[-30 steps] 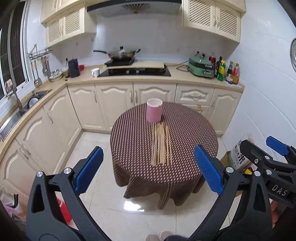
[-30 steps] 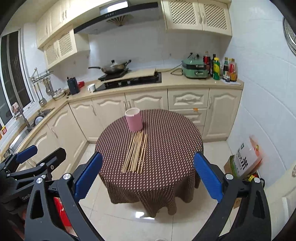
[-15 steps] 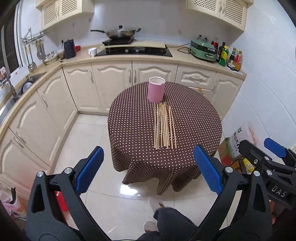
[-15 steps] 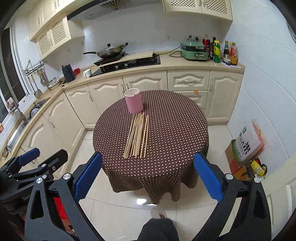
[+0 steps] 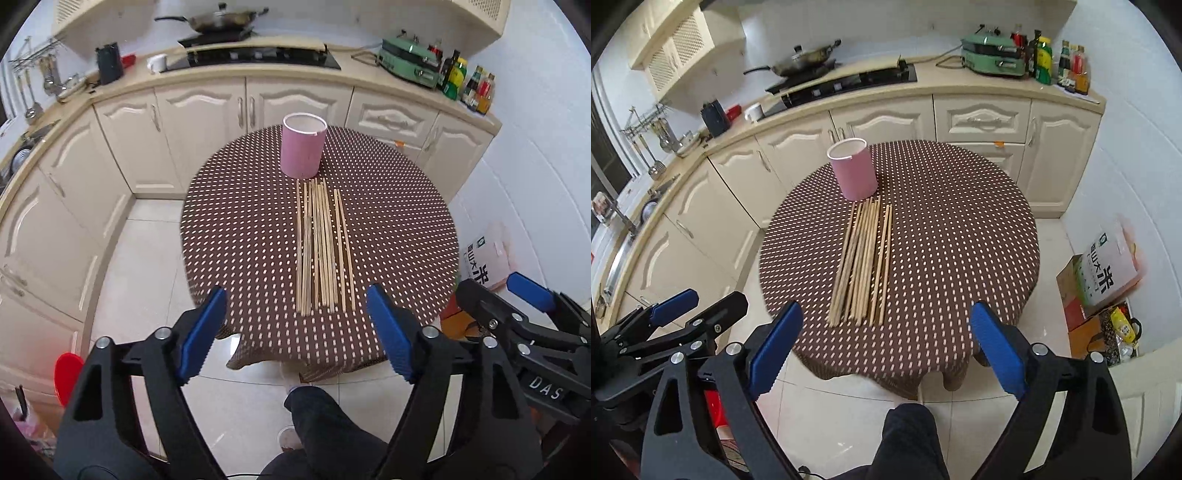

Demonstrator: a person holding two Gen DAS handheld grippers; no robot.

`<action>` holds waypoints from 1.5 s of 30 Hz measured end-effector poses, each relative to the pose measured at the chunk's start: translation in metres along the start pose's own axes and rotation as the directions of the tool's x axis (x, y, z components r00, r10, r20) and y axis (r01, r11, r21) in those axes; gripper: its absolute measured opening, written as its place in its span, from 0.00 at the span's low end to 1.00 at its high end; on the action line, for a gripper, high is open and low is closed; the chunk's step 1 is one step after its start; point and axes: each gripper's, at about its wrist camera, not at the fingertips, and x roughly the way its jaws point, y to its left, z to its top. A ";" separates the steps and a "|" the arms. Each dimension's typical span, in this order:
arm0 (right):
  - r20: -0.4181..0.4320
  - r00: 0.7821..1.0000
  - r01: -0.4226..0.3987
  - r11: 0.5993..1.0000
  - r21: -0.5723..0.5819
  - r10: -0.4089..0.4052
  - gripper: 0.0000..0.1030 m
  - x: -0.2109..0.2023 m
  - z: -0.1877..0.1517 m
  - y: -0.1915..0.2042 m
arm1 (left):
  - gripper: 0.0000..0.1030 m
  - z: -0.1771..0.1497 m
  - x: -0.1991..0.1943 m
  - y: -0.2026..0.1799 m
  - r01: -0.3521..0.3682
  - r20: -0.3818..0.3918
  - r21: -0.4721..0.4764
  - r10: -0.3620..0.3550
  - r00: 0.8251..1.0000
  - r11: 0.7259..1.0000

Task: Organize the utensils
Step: 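Move both grippers down toward the pile of wooden chopsticks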

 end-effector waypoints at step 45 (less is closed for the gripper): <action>-0.464 0.881 0.143 0.987 0.079 -0.090 0.59 0.254 0.077 -0.022 | 0.49 0.102 0.275 0.025 0.016 -0.544 -0.126 -0.083 0.835 0.992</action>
